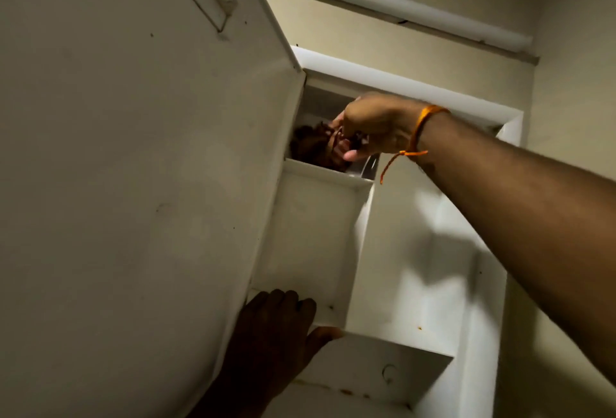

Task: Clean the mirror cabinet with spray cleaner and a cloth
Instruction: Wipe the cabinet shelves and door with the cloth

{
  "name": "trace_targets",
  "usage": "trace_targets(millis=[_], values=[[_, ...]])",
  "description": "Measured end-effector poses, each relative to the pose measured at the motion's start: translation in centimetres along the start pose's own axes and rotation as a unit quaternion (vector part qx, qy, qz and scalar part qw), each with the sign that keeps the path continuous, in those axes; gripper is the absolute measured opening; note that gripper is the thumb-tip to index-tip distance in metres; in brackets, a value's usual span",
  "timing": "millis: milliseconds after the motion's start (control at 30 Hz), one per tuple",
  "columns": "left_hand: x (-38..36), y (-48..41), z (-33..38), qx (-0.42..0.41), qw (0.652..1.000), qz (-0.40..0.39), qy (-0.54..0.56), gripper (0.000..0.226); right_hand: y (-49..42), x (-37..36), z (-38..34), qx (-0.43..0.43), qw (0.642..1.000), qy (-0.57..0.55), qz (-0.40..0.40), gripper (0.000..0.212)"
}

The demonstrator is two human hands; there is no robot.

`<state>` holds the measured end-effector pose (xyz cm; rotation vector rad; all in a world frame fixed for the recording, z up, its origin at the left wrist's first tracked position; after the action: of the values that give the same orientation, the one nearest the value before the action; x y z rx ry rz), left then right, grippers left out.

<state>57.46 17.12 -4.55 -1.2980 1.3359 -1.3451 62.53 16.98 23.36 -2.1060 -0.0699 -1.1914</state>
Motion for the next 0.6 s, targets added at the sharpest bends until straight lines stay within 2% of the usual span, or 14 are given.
trace_targets(millis=[67, 100, 167, 233, 300, 400, 500, 600], values=[[0.1, 0.0, -0.1, 0.002, 1.0, -0.002, 0.001, 0.061, -0.2, 0.0, 0.0, 0.011, 0.977, -0.211, 0.033, 0.041], [0.1, 0.0, -0.1, 0.002, 1.0, -0.003, 0.003, 0.061, -0.6, 0.1, 0.1, 0.026, 0.966, -0.25, 0.064, 0.042], [0.1, 0.0, -0.1, 0.002, 1.0, -0.004, 0.01, 0.061, -1.4, -0.3, 0.3, 0.048, 0.96, -0.251, 0.118, 0.038], [0.1, 0.1, -0.2, 0.004, 1.0, -0.001, 0.01, 0.061, -2.1, -1.8, 0.1, 0.056, 0.97, -0.205, 0.117, 0.033], [0.2, 0.2, 0.0, 0.003, 1.0, 0.007, 0.01, 0.06, -2.3, -3.1, -0.5, 0.071, 0.985, -0.136, 0.082, 0.029], [0.0, 0.3, 0.1, 0.001, 1.0, 0.012, 0.004, 0.06, -2.2, -3.6, -1.1, 0.108, 0.993, 0.004, 0.038, 0.038], [-0.1, 0.2, 0.1, -0.001, 1.0, 0.009, 0.0, 0.06, -1.7, -3.5, -2.7, 0.152, 0.969, 0.194, 0.008, 0.042], [-0.1, 0.1, -0.1, -0.001, 1.0, 0.001, 0.004, 0.062, -1.4, -3.4, -4.0, 0.173, 0.926, 0.335, -0.005, 0.03]])
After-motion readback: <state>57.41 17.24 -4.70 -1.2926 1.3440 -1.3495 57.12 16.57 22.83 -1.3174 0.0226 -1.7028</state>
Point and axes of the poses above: each hand's wrist, its own y-axis away from the middle knuckle, its own x-axis out of the back of the hand, z = x × y, the point moved 8 cm from there along -y, towards the middle knuckle, and after that the axes turned 5 degrees about x, right-handed, at the moved point
